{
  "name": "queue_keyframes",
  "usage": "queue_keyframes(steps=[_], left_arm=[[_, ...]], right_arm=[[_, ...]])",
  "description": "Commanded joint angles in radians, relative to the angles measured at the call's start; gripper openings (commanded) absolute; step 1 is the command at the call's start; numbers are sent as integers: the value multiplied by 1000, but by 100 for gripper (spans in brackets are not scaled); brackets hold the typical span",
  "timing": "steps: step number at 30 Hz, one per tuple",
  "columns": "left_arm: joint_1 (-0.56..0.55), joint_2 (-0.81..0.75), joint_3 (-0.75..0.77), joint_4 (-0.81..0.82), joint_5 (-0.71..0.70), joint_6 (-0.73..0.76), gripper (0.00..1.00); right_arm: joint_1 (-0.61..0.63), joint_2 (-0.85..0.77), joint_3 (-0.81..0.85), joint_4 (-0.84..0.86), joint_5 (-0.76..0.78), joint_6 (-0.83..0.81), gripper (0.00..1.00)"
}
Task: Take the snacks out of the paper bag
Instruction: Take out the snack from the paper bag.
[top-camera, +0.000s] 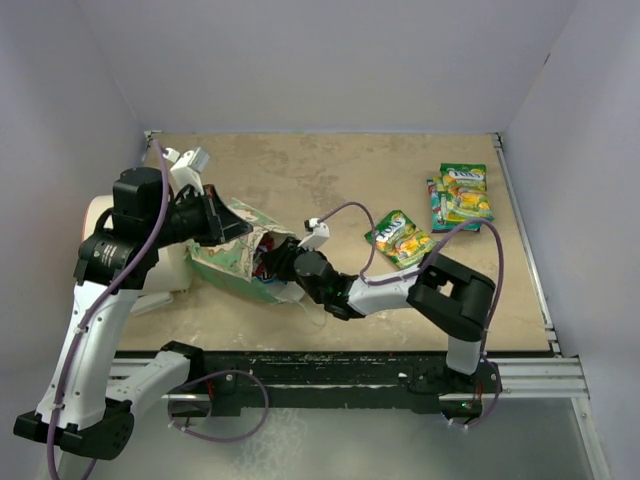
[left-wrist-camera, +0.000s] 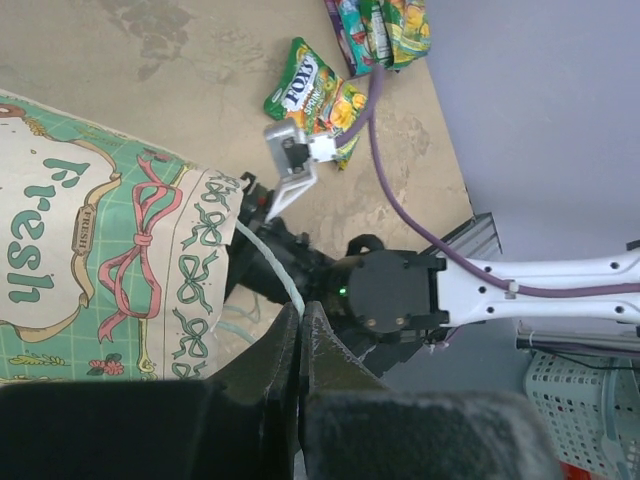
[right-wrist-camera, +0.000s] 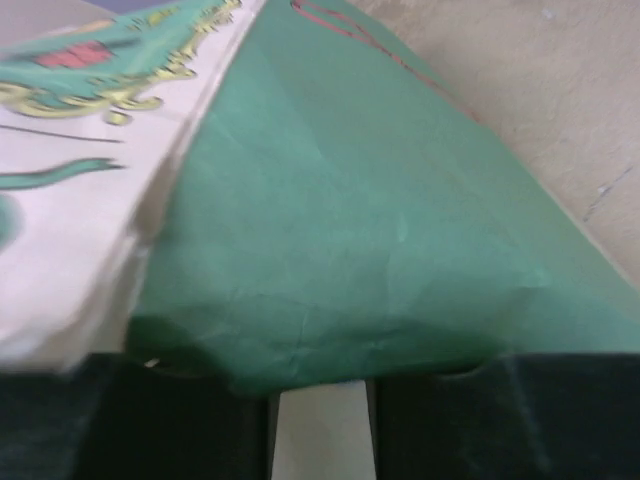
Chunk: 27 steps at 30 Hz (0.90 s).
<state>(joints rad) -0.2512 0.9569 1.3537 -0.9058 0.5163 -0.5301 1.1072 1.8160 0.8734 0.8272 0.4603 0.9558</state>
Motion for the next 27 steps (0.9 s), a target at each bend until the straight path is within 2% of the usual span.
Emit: queue_keyframes(steps=[1,5,10,14,16,19,21,27], left_arm=[[-2,1,8,22,62,29,0],[-1,10,6,14,101,36,0],[-2,25,10,15,146,42,0],[-2,20,8,11,152,63,0],[-1,19,8,-2,144,75,0],[-1,16,1,-5,152,77,0],[-1,20,-9,5,167,71,0],[-2,33,-57,74,238,19,0]], right_arm=[[7,72,108,-9,70,149,42],[7,139,194,-43,89,189,62],[7,162,295,-362,114,296,68],[4,136,298,-439,126,256,73],[1,132,302,-498,125,268,80],[1,154,304,-487,103,277,88],[2,190,337,-459,110,262,90],[5,320,482,-283,81,198,82]])
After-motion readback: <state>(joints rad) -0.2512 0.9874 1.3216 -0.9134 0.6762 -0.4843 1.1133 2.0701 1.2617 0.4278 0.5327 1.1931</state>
